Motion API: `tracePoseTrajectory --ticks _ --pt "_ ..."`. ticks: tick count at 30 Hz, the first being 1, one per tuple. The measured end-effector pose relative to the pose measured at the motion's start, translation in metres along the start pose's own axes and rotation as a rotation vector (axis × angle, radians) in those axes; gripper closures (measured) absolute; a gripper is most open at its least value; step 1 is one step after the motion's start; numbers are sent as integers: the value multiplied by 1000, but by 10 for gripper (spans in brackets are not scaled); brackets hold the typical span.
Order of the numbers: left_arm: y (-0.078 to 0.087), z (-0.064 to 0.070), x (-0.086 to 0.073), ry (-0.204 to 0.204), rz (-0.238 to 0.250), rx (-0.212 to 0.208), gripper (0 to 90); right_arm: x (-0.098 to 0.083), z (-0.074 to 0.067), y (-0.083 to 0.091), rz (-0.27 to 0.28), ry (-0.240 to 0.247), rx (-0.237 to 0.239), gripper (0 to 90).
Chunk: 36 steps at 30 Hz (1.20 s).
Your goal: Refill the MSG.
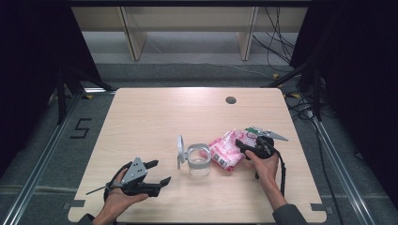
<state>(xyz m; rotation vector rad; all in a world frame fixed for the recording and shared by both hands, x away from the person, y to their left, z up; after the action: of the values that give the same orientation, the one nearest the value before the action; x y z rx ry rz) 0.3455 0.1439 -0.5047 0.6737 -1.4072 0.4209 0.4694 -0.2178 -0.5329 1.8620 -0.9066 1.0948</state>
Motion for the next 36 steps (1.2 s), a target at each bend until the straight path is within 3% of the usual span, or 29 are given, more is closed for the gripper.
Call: tracePoseTrajectory --ticks 1,2,4,7,10,11,12,13,15,17,22,24,27,28,30,31,32,33,36 --pt "0 0 0 1 3 -1 232 -1 3 -2 2 27 -11 398" --pt "0 0 0 1 2 1 232 -1 2 -1 -22 18 -17 403" --pt "0 0 0 1 3 -1 232 -2 1 -2 -5 -17 -10 443" --pt "0 0 0 2 2 -1 233 -4 1 -3 -5 -4 -2 501" --pt "0 1 0 2 -1 -3 233 -3 -3 -1 -25 6 -2 633" --pt "0 1 0 2 -1 -3 233 -3 -3 -1 -25 6 -2 633" --pt "0 1 0 6 0 1 233 -4 -7 0 -19 -34 -10 675" --pt "0 1 0 6 0 0 233 -3 -4 0 -14 33 4 772" --pt "0 1 0 7 0 0 233 -2 -5 -2 16 39 13 797" --pt "0 1 0 6 0 1 233 -1 -9 0 23 50 43 900" --pt "0 2 0 2 3 -2 233 1 -13 2 19 104 50 900" --pt "0 2 0 1 2 -6 233 9 -16 4 67 127 73 900" --pt "0 3 0 9 2 -6 233 15 -20 8 85 149 81 900" --pt "0 3 -1 10 1 -11 233 22 -23 12 105 172 98 900" --pt "-1 3 -1 12 4 -11 233 25 -26 15 109 159 123 900" --pt "0 5 -1 11 -9 -15 234 30 -28 18 124 200 118 900" --pt "0 5 -1 5 -10 -19 234 31 -32 21 125 167 132 900" --pt "0 5 -1 5 -10 -19 233 31 -32 21 125 167 132 900" --pt "-1 7 0 0 1 -16 234 37 -40 30 144 206 189 900"
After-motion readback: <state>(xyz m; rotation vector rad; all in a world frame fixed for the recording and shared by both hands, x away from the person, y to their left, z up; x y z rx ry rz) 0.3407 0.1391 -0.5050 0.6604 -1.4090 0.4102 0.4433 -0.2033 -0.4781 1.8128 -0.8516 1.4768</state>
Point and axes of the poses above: each handheld gripper's, and its own axes: y roughly backward along the jaws, x roughly out of its top, z roughly to its right, the point moved 5 cm from there along -y, roughly forward along the jaws, and after that the axes turned 15 degrees about z, right-handed, at the moved point
